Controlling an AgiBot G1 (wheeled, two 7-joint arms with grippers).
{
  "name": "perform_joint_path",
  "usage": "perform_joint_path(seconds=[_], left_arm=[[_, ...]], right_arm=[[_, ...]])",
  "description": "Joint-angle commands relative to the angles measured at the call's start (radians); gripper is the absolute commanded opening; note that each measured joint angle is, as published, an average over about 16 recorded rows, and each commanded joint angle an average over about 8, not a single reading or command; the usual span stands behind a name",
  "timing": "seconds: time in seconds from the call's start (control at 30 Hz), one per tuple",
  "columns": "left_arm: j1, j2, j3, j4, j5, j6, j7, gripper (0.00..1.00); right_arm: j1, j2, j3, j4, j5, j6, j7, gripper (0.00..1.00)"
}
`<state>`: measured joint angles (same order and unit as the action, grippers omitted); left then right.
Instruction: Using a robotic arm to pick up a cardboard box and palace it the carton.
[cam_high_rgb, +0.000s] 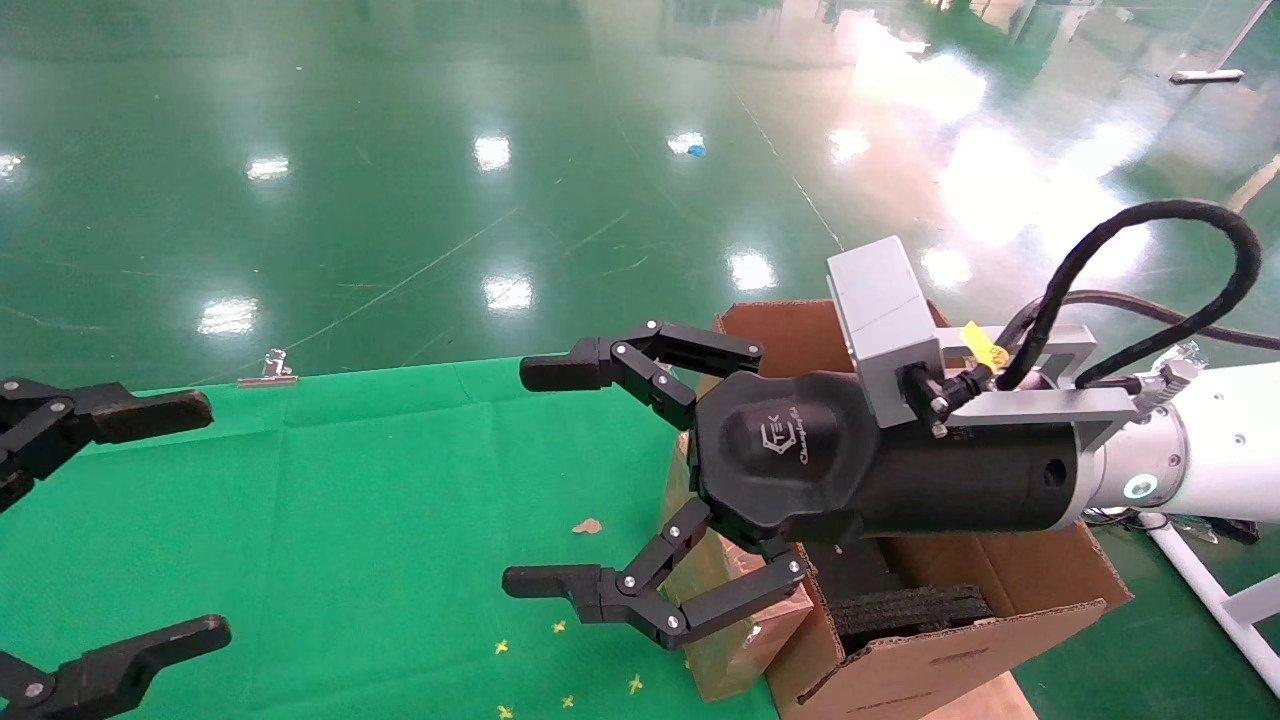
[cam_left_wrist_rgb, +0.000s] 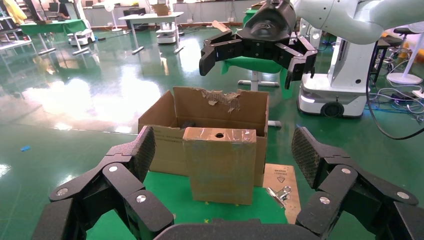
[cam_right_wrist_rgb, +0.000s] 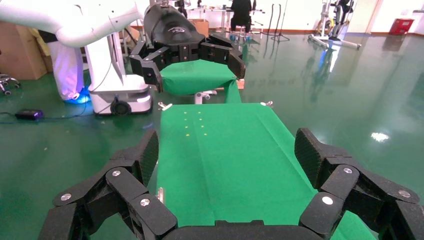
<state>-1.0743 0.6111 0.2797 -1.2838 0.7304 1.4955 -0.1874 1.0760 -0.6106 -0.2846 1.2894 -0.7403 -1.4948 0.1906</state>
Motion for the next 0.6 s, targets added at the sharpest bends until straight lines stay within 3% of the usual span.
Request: perform_joint_path(seconds=[0.03, 0.27, 0.6], left_arm=[[0.000, 0.000, 0.000, 0.000, 0.000, 0.000, 0.000, 1.00], [0.000, 0.000, 0.001, 0.001, 0.000, 0.000, 0.000, 1.00], [-0.001, 0.000, 0.001, 0.001, -0.001, 0.000, 0.001, 1.00]], right_arm=[[-0.001, 0.000, 0.002, -0.002, 0.003, -0.001, -0.002, 1.00], [0.039, -0.005, -0.056, 0.038, -0.107, 0.006, 0.049, 1.00], [0.300, -0.121, -0.304, 0.063, -0.548, -0.050, 0.244, 1.00]])
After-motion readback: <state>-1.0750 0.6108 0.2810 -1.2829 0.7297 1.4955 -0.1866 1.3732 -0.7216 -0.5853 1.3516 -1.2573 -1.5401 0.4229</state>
